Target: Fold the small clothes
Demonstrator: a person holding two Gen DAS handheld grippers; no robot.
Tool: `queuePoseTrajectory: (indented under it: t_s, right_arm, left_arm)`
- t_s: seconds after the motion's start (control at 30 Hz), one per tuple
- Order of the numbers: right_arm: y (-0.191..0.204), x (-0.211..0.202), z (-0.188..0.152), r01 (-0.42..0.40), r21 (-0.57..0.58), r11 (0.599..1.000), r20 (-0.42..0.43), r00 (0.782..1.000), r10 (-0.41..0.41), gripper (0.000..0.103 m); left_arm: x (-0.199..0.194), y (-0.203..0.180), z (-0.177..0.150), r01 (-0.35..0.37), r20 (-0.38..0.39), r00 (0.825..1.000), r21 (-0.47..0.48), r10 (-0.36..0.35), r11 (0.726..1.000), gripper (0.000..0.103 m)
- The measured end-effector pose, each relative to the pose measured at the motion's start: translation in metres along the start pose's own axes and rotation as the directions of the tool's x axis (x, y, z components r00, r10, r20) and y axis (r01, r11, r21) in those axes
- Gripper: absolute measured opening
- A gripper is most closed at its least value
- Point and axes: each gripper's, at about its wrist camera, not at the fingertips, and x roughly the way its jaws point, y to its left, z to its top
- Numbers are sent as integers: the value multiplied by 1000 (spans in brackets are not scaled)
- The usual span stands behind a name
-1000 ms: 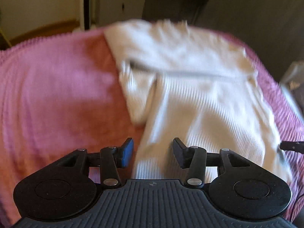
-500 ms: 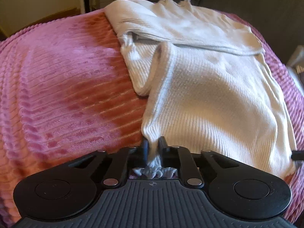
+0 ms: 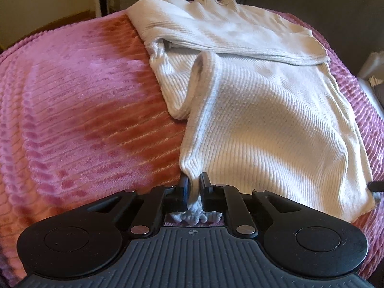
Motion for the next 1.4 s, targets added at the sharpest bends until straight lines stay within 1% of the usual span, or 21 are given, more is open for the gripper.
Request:
queuePoseTrajectory:
  t_s: [0.07,0.13,0.2,0.4,0.47,0.5,0.6,0.67,0.77,0.87,0.97,1.0,1.07,1.13,1.23,1.37,1.4]
  right_arm:
    - [1,-4,0,9,-16,1000,6,1000,-8,16]
    - [3,-7,-1,24,-35,999,19,1000,-23,22]
    - [1,-7,-1,15,-34,999,16,1000,-15,25]
    - [-2,-10,1,25,-37,999,6,1000,-25,25]
    - [-4,-15,2,50,-40,998,18,999,-49,31]
    - [-6,-17,2,57,-33,998,20,998,-57,35]
    - [-13,-14,1,28,2,1000,-5,1000,-28,35]
    - [-13,-11,-1,-6,12,1000,-21,1000,6,35]
    - [-11,-6,-4,-30,23,999,-34,999,31,35]
    - [-13,-2,-4,-62,53,997,-49,997,65,35]
    - [-14,1,-3,-69,56,996,-56,996,73,35]
    - [-14,1,-2,-70,59,996,-58,996,74,35]
    - [-16,2,-1,-74,59,996,-61,995,78,34]
    - [-16,1,-2,-76,56,996,-61,995,79,25]
    - [-18,2,-3,-72,55,996,-59,995,75,14]
    - [-13,-1,-3,-93,48,995,-42,995,95,11]
    - [-10,-4,-2,-106,48,993,-31,994,108,11]
  left_arm:
    - [-2,4,0,8,0,1000,-21,-8,1000,17]
    - [-3,7,0,8,3,1000,-27,-8,1000,20]
    - [-2,8,-1,8,0,1000,-33,-8,999,23]
    - [-5,10,-2,7,-1,1000,-36,-7,999,24]
    - [-6,11,-3,0,0,1000,-35,0,999,28]
    - [-6,12,-3,2,-1,1000,-42,-2,999,28]
    - [-4,13,-2,2,-5,1000,-55,-3,998,28]
    - [-7,12,-1,-9,1,1000,-47,9,999,29]
    - [-9,14,0,-28,6,1000,-54,28,998,29]
    - [-8,16,1,-8,-7,1000,-59,8,998,27]
    - [-1,16,1,6,-29,1000,-58,-7,998,27]
    - [0,17,2,13,-34,999,-70,-15,997,27]
    - [0,19,2,40,-41,998,-86,-43,996,19]
    - [1,19,2,54,-57,997,-86,-59,995,15]
    - [0,17,1,48,-59,997,-68,-52,997,12]
    - [-4,15,1,64,-52,996,-82,-69,995,9]
    - [-7,15,3,90,-42,995,-99,-95,991,8]
